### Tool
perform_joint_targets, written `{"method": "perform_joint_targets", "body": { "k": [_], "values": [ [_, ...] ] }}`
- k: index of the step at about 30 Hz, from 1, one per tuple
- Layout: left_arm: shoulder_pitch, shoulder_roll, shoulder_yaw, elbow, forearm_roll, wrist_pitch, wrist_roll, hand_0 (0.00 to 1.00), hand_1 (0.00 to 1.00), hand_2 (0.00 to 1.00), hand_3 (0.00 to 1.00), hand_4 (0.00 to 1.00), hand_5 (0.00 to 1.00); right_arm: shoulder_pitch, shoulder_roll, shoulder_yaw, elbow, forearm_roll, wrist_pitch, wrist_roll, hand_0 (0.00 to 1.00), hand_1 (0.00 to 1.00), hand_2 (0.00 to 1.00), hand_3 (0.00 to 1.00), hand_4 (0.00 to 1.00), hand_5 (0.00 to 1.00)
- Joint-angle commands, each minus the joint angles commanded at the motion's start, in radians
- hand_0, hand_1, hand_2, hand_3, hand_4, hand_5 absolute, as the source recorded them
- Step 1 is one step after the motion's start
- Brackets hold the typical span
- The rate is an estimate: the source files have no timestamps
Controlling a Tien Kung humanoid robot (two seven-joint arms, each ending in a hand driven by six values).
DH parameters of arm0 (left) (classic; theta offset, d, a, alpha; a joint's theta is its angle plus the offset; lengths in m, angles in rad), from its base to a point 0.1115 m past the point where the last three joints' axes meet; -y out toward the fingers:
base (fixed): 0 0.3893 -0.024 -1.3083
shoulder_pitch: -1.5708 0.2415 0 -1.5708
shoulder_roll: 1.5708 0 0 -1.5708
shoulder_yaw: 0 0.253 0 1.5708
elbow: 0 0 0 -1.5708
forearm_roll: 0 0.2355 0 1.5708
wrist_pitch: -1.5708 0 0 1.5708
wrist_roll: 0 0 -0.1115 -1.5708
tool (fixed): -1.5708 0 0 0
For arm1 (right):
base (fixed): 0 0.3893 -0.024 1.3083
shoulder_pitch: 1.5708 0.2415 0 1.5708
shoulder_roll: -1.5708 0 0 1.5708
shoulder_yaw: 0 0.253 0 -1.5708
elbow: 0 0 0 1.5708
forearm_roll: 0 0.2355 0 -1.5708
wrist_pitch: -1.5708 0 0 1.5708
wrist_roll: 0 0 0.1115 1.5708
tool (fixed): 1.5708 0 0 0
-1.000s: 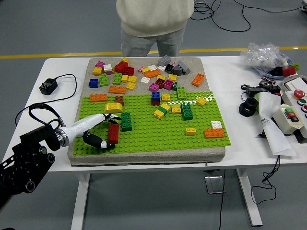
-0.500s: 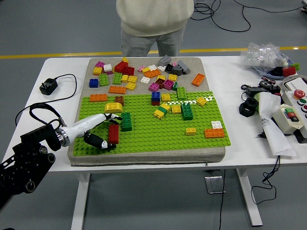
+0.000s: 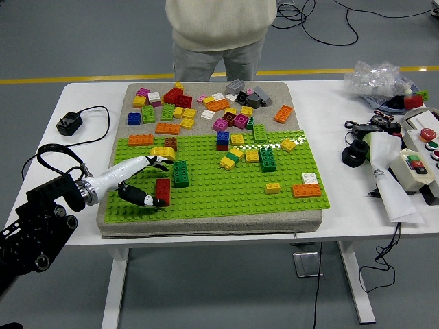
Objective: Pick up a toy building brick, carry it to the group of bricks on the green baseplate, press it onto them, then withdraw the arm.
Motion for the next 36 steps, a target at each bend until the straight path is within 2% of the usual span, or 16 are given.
{"method": "perform_joint_targets", "body": {
  "k": [4, 7, 8, 13, 14, 19, 20, 24, 28, 36],
  "values": [
    [0.009, 0.005, -0.016, -0.025, -0.002, -0.011, 0.003, 0.998, 0.87, 0.836, 0.89, 0.954, 0.212, -0.001, 0.0, 0.0, 0.0, 0.001, 0.0, 0.0, 0.798, 0.739, 0.759, 0.718, 0.907, 0.55],
    [0.033, 0.011, -0.038, -0.069, 0.0, -0.024, 0.013, 0.998, 0.87, 0.836, 0.89, 0.954, 0.212, -0.001, -0.001, 0.001, 0.0, 0.001, 0.001, -0.001, 0.798, 0.739, 0.759, 0.718, 0.907, 0.55],
    [0.039, 0.013, -0.043, -0.084, 0.0, -0.027, 0.016, 0.998, 0.886, 0.86, 0.856, 0.998, 0.393, -0.002, -0.001, 0.002, 0.0, 0.0, 0.001, -0.001, 0.798, 0.738, 0.758, 0.717, 0.907, 0.55],
    [0.114, 0.042, -0.073, -0.216, 0.025, -0.027, 0.064, 0.998, 0.886, 0.86, 0.856, 0.998, 0.393, -0.005, -0.002, 0.004, 0.0, 0.0, 0.002, -0.002, 0.798, 0.738, 0.758, 0.717, 0.907, 0.55],
    [0.123, 0.045, -0.076, -0.231, 0.036, -0.026, 0.068, 0.998, 0.922, 0.89, 0.71, 0.998, 0.577, -0.005, -0.002, 0.004, 0.0, 0.0, 0.003, -0.002, 0.797, 0.738, 0.758, 0.717, 0.907, 0.551],
    [0.177, 0.064, -0.085, -0.311, 0.124, -0.026, 0.083, 0.998, 0.922, 0.89, 0.71, 0.998, 0.577, -0.005, 0.0, 0.003, 0.0, 0.001, 0.002, -0.001, 0.797, 0.738, 0.758, 0.717, 0.907, 0.551],
    [0.187, 0.07, -0.08, -0.329, 0.146, -0.025, 0.086, 0.998, 0.959, 0.946, 0.662, 0.998, 0.729, -0.004, 0.0, 0.002, 0.0, 0.001, 0.001, -0.001, 0.797, 0.738, 0.758, 0.716, 0.907, 0.551],
    [0.204, 0.083, -0.063, -0.387, 0.247, -0.009, 0.097, 0.998, 0.959, 0.946, 0.662, 0.998, 0.729, -0.004, 0.0, 0.001, 0.0, 0.001, 0.0, -0.004, 0.797, 0.738, 0.758, 0.716, 0.907, 0.551],
    [0.204, 0.092, -0.041, -0.425, 0.247, 0.002, 0.105, 0.998, 0.967, 0.95, 0.659, 0.998, 0.766, -0.005, 0.0, 0.0, 0.0, 0.0, 0.0, -0.006, 0.796, 0.736, 0.757, 0.716, 0.907, 0.551],
    [0.191, 0.08, -0.002, -0.42, 0.247, 0.028, 0.117, 0.998, 0.971, 0.957, 0.665, 0.998, 0.793, -0.005, 0.0, -0.003, 0.0, 0.001, 0.001, -0.005, 0.796, 0.733, 0.757, 0.716, 0.907, 0.552]
  ]
}}
